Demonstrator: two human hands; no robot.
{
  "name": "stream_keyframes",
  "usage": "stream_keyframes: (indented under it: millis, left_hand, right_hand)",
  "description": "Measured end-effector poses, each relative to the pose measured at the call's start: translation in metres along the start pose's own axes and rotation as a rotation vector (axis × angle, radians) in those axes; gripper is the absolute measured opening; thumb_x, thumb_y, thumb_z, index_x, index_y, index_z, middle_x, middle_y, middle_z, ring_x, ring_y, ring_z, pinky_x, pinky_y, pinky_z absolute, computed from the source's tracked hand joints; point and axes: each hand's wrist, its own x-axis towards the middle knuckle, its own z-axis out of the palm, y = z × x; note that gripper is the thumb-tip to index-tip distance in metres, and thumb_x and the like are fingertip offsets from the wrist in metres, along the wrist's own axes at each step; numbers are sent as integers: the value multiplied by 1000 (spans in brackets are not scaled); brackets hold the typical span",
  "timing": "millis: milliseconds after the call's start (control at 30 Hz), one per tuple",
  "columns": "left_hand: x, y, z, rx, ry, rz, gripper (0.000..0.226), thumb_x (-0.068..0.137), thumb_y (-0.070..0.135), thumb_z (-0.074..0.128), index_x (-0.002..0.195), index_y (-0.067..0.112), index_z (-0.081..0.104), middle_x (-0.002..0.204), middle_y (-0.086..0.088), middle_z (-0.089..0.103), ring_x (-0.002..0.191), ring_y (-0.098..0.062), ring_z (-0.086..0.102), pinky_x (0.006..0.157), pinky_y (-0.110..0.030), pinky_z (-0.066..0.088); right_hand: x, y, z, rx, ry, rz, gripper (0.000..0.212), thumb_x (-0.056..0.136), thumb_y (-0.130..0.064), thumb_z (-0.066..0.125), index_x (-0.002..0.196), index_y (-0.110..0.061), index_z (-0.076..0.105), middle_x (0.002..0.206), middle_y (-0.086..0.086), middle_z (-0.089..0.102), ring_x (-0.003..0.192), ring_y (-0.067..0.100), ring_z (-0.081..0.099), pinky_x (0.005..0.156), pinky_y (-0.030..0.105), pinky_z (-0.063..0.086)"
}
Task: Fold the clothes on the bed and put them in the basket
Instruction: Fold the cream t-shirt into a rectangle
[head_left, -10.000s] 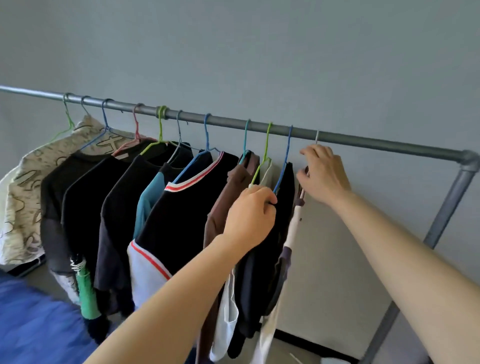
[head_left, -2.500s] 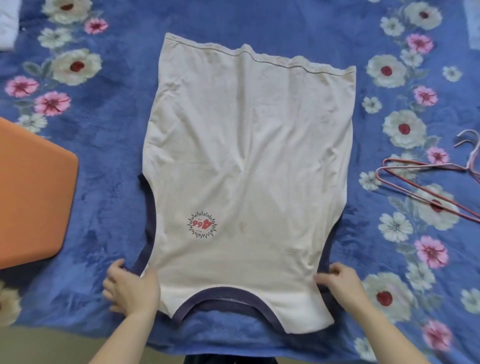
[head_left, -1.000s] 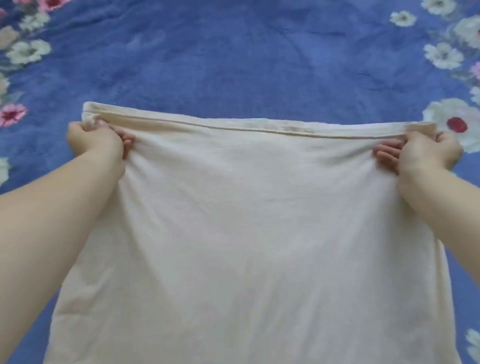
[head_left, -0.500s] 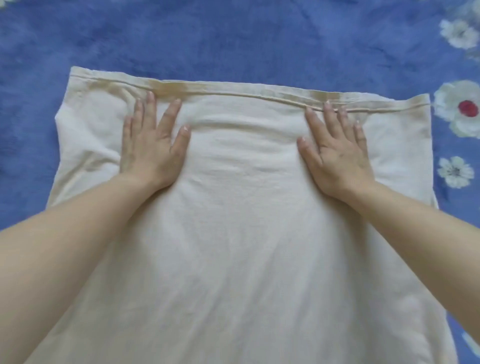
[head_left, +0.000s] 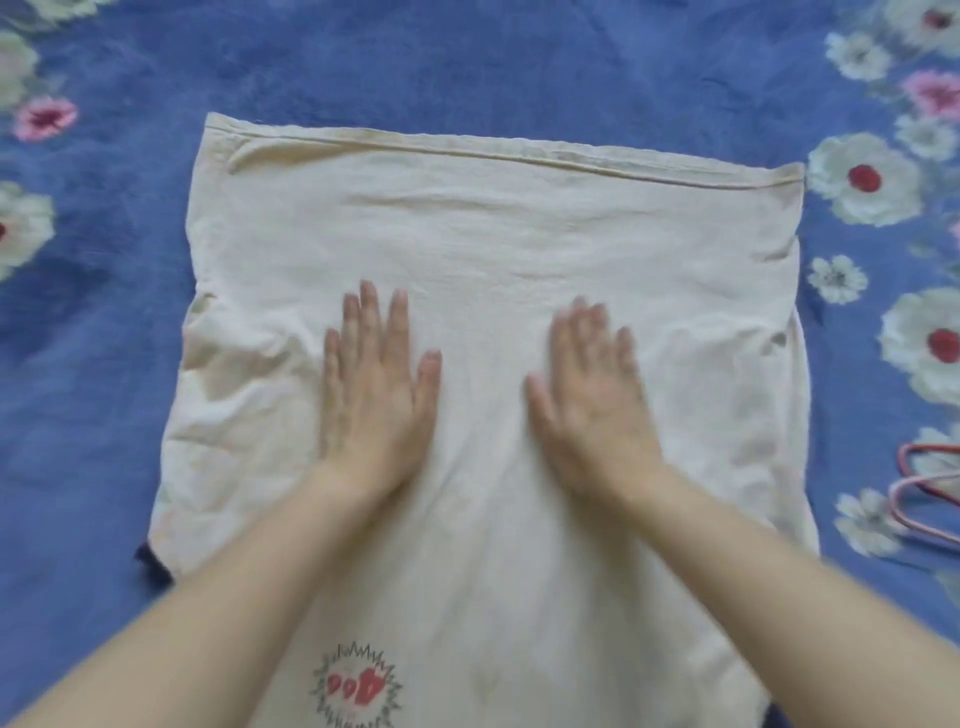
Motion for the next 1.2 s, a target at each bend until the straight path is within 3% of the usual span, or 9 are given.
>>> stream_keyframes:
  millis: [100, 267, 367, 533, 667, 767, 900, 1000, 1200]
  left_hand:
    - [-80, -9, 11, 50, -69, -54, 70, 96, 51, 13, 156, 15, 12, 163, -11, 3, 150, -21, -2, 118, -35, -6]
    - [-180, -67, -2, 124, -137, -226, 74, 95, 53, 10, 156, 11, 11, 162, -16, 5, 150, -28, 2, 119, -42, 3]
    - [-230, -88, -11, 162, -208, -232, 72, 96, 52, 12, 155, 10, 9, 162, -12, 6, 150, -25, 3, 119, -42, 2]
    - [-287, -87, -38, 57, -241, -426, 63, 100, 38, 41, 155, 25, 15, 162, -12, 8, 147, -31, 9, 116, -50, 16]
    - [-313, -77, -52, -348, -71, -877, 56, 91, 38, 60, 141, 20, 40, 138, -14, 41, 125, -35, 37, 104, -50, 31]
    - [-328, -81, -55, -640, -54, -1006, 31, 85, 33, 71, 101, 9, 58, 99, -7, 62, 97, -31, 57, 83, -41, 44]
    - [-339, -96, -61, -1020, -182, -1095, 24, 83, 18, 74, 72, 10, 54, 78, -9, 60, 70, -23, 54, 65, -31, 44]
    - [-343, -104, -70, -1315, -236, -1174, 20, 93, 11, 62, 112, 6, 58, 104, -8, 67, 86, -20, 64, 81, -37, 52]
    - [-391, -117, -87, -893, -786, -1092, 16, 95, 13, 61, 108, 4, 65, 81, -6, 73, 69, -17, 66, 55, -24, 55]
  right_hand:
    - [-79, -20, 21, -53, -59, -46, 68, 96, -41, 32, 146, 6, 36, 153, 23, 32, 144, 35, 27, 117, 44, 12]
    - [-183, 2, 17, -63, -165, 266, 78, 94, -55, 7, 152, -4, -1, 162, 13, 1, 148, 19, -10, 119, 33, -12]
    - [-235, 16, 11, -114, -234, 311, 80, 92, -54, 3, 153, -2, 3, 162, 14, 4, 150, 22, -4, 119, 35, -8]
    - [-295, 18, -17, 33, -204, 446, 68, 97, -41, 46, 154, -13, 22, 161, 6, 19, 148, 23, 16, 117, 43, 14]
    - [-337, 14, -28, 519, -118, 915, 54, 79, -50, 73, 115, -15, 53, 113, 4, 52, 106, 25, 50, 88, 41, 43]
    - [-352, 18, -24, 846, -205, 1056, 37, 74, -39, 80, 70, -9, 57, 72, -1, 58, 70, 20, 51, 62, 34, 37]
    - [-354, 30, -25, 986, -293, 1079, 18, 75, -16, 77, 86, -3, 73, 85, 5, 75, 78, 23, 66, 73, 39, 51]
    - [-359, 36, -32, 1068, -344, 1060, 15, 83, -8, 72, 98, -6, 71, 94, 9, 76, 91, 29, 70, 88, 45, 53]
    - [-392, 41, -57, 678, -700, 942, 17, 80, -3, 71, 75, -4, 55, 73, 6, 59, 63, 19, 52, 57, 28, 36]
